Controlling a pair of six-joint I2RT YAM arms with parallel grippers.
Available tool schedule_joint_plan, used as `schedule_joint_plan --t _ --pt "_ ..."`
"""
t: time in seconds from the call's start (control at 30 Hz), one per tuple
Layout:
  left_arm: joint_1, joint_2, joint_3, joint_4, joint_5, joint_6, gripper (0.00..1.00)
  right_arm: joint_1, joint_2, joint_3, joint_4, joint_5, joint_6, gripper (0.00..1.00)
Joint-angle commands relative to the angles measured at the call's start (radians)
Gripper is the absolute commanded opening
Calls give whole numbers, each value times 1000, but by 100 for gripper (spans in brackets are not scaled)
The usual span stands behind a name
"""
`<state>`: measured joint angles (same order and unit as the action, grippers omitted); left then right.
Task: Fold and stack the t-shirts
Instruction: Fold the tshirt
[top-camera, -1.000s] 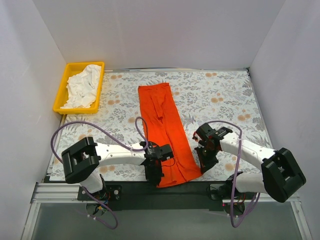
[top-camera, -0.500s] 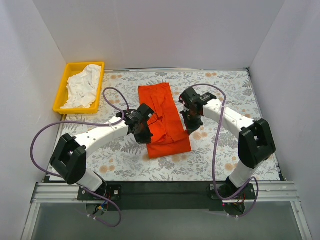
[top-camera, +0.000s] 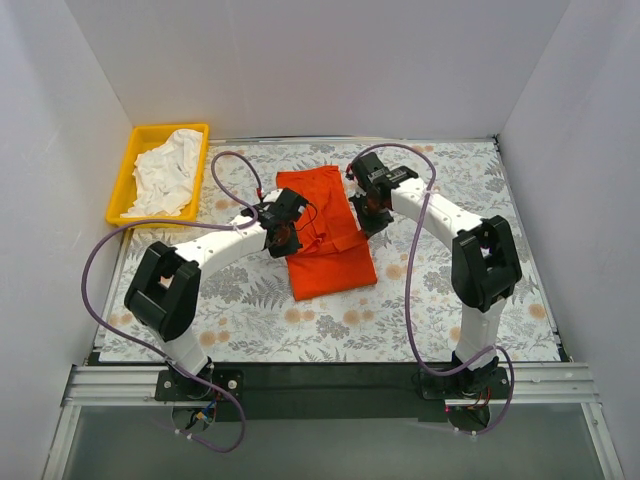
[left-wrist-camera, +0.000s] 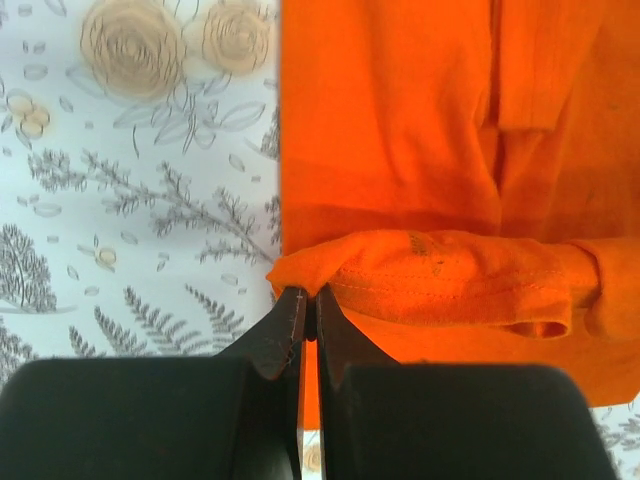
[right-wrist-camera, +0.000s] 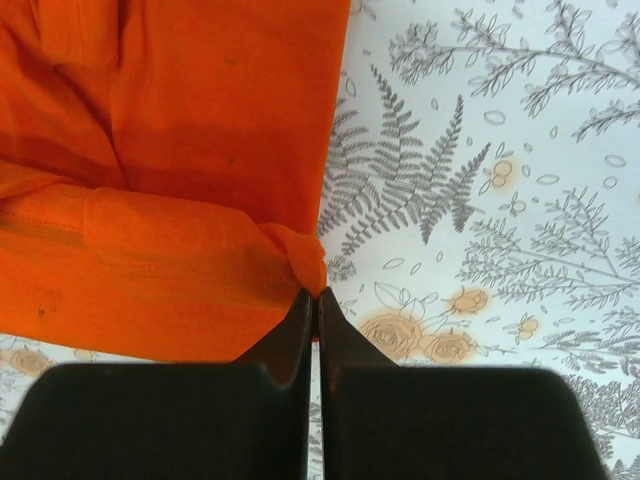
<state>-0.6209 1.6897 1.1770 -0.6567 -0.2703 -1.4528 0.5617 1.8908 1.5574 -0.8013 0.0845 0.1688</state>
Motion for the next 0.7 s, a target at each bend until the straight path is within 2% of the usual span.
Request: schedule_joint_plan --t 0.0,0.13,0.67 --pt "15 5 39 61 -75 69 0 -17 22 67 39 37 -38 1" --pt "18 27 29 114 -78 89 0 -23 47 82 51 18 -46 1" --pt "23 82 -5 149 -102 77 0 -31 108 38 145 -2 -61 1"
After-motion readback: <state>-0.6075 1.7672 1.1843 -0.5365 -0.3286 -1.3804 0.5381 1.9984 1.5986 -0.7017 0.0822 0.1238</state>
